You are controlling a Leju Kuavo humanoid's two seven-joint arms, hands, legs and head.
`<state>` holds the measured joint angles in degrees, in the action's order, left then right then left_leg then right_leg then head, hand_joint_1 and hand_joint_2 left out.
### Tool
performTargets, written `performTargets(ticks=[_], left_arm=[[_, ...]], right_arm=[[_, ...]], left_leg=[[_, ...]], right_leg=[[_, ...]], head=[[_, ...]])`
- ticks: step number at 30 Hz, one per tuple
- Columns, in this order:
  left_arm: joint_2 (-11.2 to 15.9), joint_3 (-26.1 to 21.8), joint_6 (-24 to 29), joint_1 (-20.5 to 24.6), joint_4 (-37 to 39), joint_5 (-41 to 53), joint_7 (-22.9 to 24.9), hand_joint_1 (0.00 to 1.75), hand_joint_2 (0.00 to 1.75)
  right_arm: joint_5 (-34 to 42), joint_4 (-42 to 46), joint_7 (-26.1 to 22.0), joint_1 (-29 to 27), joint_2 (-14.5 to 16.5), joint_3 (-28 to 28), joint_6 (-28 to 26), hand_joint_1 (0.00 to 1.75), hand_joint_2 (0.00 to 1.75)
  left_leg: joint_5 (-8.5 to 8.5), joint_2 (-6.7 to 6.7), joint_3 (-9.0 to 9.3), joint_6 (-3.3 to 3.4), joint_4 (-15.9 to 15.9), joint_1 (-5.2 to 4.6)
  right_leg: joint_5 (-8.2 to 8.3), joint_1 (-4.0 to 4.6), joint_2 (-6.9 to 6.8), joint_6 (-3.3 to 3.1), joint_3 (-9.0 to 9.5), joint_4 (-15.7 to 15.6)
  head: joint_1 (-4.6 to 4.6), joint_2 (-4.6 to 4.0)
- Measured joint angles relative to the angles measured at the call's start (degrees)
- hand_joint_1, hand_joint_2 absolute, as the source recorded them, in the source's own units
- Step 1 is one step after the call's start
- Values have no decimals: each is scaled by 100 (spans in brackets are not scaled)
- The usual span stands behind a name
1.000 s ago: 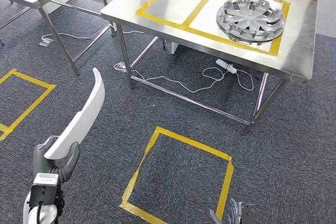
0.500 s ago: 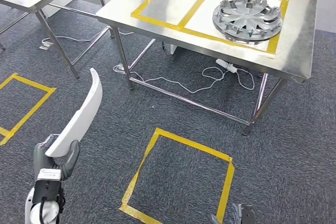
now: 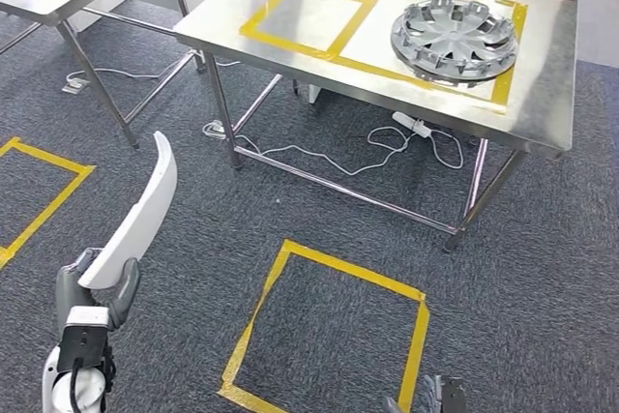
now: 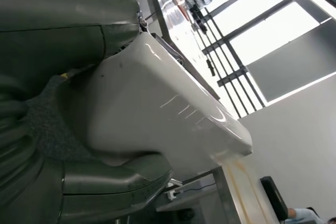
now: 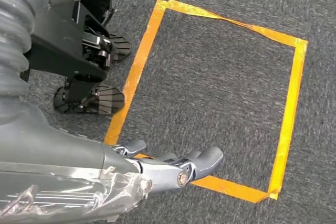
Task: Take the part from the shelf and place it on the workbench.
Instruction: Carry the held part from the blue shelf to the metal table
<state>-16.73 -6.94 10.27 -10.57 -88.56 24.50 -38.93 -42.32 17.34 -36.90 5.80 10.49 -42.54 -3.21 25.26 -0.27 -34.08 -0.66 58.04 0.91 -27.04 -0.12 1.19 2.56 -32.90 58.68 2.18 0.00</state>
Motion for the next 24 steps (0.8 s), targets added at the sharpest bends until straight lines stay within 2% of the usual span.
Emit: performTargets(ticks=[2,4,5,6,7,8,9,10,11,13,16,18,20,21,22,23,24], left_arm=[[-19,-16,0,11,5,1,0,175,175],[-33,-35,2,17,14,19,0,175,175],[-40,-45,3,17,22,39,0,175,175],[-46,-57,2,18,31,69,0,175,175],[-52,-68,-1,18,38,100,0,175,175],[-57,-78,-4,18,43,128,0,175,175],[-60,-87,-9,18,45,154,0,175,175],[-63,-94,-11,19,45,172,0,175,175],[-64,-99,-13,20,45,184,0,175,175],[-65,-109,-13,21,45,196,0,175,175],[-61,-116,-13,24,45,201,0,175,175],[-54,-117,-13,28,46,203,0,175,175],[-49,-121,-7,30,50,203,0,175,175],[-48,-125,-2,30,53,203,0,175,175],[-48,-129,2,30,56,203,0,175,175],[-48,-132,4,30,57,203,0,175,175],[-48,-134,6,32,58,203,0,175,175]], right_arm=[[-1,-3,-1,6,-2,-1,1,0,175],[-5,-6,-2,5,-2,-2,3,0,175],[-13,-9,-1,-1,-2,-2,5,0,175],[-26,-11,-1,-9,-2,-3,11,0,175],[-42,-15,0,-12,-2,-5,17,0,175],[-60,-19,1,-10,-2,-8,23,0,175],[-78,-21,1,-5,-2,-12,27,0,175],[-95,-25,1,3,-2,-15,28,0,175],[-109,-28,1,12,-2,-18,30,0,175],[-131,-34,2,19,-2,-22,33,0,175],[-148,-38,2,14,-2,-30,34,0,175],[-158,-39,1,29,-2,-35,37,0,175],[-169,-42,1,33,-2,-38,44,0,175],[-179,-44,1,30,-2,-40,49,0,175],[-190,-45,1,27,-2,-43,54,0,175],[-202,-47,1,26,-2,-46,60,0,175],[-214,-49,1,27,-2,-49,64,0,175]], left_leg=[[13,11,32,67,-9,13],[37,18,51,107,-8,2],[47,19,60,119,-8,-6],[60,17,75,127,-7,-12],[78,14,101,129,-7,-17],[98,11,135,124,-7,-19],[123,9,173,111,-7,-19],[150,8,199,89,-1,-29],[165,9,210,62,1,-36],[174,12,206,3,-3,-43],[252,16,175,-98,84,-23],[517,17,-79,-150,587,-21],[802,17,-499,-177,1325,-19],[821,17,-642,-184,1538,-16],[723,17,-681,-188,1544,-11],[528,18,-605,-192,1336,-3],[292,19,-447,-198,986,7]], right_leg=[[-208,-5,-35,46,-171,365],[-537,-6,-63,68,-565,1153],[-634,-6,-65,71,-761,1496],[-627,-5,-66,68,-877,1665],[-493,-4,-66,56,-872,1583],[-272,-3,-67,40,-753,1280],[-40,-1,-71,21,-573,860],[117,6,-75,5,-380,466],[194,14,-76,-7,-249,202],[174,40,-66,-34,-164,52],[180,26,-55,-123,-136,4],[174,6,-57,-181,-103,-26],[154,6,-62,-213,-95,-26],[145,5,-62,-217,-89,-26],[137,1,-58,-214,-78,-26],[125,-6,-50,-204,-59,-25],[108,-13,-39,-184,-37,-23]], head=[[-30,0],[-59,0],[-62,0],[-63,0],[-62,0],[-63,0],[-65,0],[-65,0],[-63,0],[-45,0],[-23,0],[-3,0],[8,0],[8,0],[9,0],[9,0],[9,0]])
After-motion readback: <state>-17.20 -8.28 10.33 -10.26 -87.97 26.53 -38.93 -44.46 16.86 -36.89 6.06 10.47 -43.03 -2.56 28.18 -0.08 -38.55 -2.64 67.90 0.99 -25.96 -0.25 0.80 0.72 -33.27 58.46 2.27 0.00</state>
